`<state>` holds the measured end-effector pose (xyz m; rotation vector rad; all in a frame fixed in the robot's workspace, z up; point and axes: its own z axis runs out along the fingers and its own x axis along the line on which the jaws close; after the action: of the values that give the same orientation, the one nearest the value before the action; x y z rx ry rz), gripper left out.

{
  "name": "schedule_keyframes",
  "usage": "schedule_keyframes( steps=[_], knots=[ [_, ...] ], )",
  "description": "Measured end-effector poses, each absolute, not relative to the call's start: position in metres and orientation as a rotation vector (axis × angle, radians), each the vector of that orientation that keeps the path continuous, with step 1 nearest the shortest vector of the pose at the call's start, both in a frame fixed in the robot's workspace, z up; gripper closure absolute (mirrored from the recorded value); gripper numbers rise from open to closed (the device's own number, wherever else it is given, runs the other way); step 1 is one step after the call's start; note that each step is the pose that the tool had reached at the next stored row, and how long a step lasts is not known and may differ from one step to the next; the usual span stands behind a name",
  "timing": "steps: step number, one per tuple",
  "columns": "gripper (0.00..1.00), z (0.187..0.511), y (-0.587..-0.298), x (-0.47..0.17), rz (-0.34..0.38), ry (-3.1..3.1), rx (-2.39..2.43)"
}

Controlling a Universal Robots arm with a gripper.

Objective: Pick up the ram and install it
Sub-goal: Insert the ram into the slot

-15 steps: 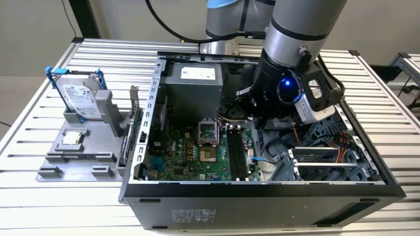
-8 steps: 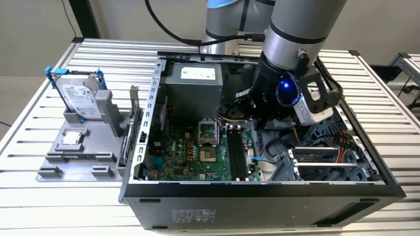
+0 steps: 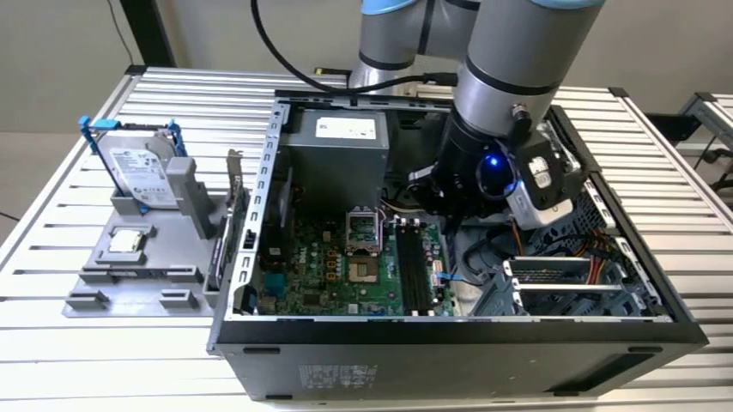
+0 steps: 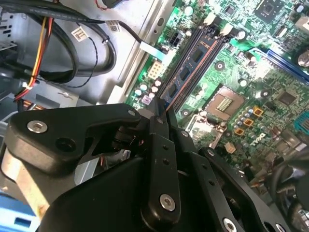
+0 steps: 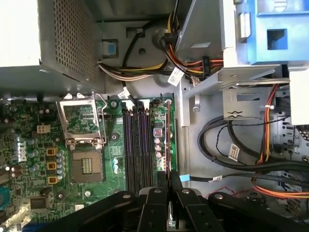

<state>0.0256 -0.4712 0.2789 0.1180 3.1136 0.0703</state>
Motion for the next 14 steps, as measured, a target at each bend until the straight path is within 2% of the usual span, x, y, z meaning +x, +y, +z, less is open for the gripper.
schedule_keyframes(
  steps=[14],
  knots=[
    [1.00,0.255,-0.471,0.025,0.070,3.116,0.065]
  ],
)
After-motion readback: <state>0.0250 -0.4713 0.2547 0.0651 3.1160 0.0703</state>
